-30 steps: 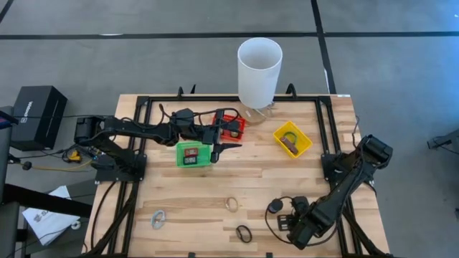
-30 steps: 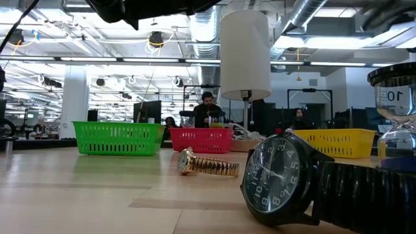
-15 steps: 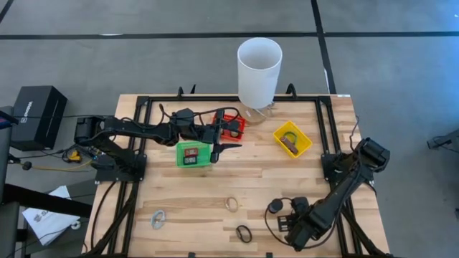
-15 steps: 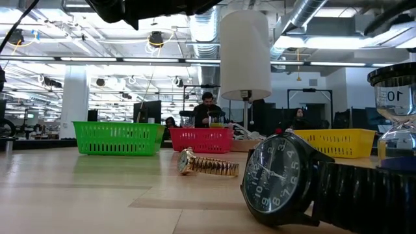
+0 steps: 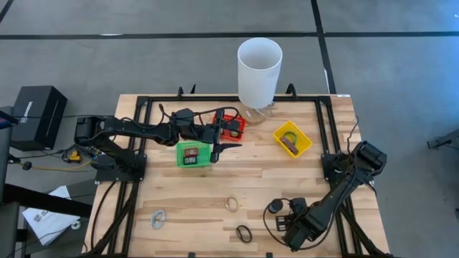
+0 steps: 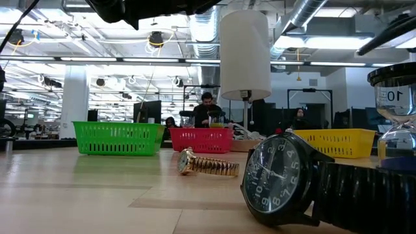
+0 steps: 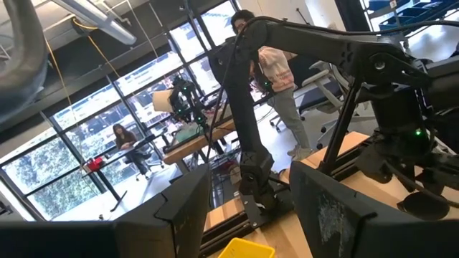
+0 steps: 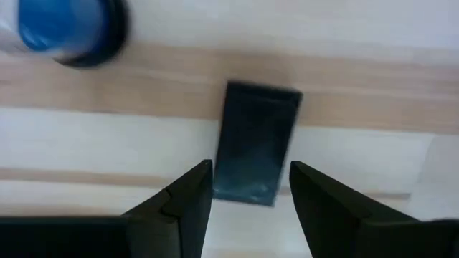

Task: Pick & Place Office items
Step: Put the black digital timer into the green bin

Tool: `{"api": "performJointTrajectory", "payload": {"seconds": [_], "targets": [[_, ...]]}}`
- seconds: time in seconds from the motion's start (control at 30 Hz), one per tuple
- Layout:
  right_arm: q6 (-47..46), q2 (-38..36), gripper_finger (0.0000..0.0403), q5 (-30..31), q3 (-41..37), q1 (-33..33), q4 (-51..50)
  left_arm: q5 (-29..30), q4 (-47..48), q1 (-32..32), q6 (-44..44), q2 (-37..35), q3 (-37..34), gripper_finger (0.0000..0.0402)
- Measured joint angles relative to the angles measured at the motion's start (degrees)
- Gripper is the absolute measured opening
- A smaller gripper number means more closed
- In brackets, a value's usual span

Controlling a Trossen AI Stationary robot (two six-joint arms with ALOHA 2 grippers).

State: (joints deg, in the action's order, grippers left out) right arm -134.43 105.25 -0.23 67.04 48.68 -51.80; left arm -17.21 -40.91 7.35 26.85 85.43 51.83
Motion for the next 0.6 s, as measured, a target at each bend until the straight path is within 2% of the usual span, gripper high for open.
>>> {"api": "performJointTrajectory", "payload": {"seconds": [0.6], "targets": [[0.29,3.8,0.0177,0.3,0.02,-0.36,2.1,0.02,-0.15,0.02,-0.11,0.0,0.0,0.0186]]}}
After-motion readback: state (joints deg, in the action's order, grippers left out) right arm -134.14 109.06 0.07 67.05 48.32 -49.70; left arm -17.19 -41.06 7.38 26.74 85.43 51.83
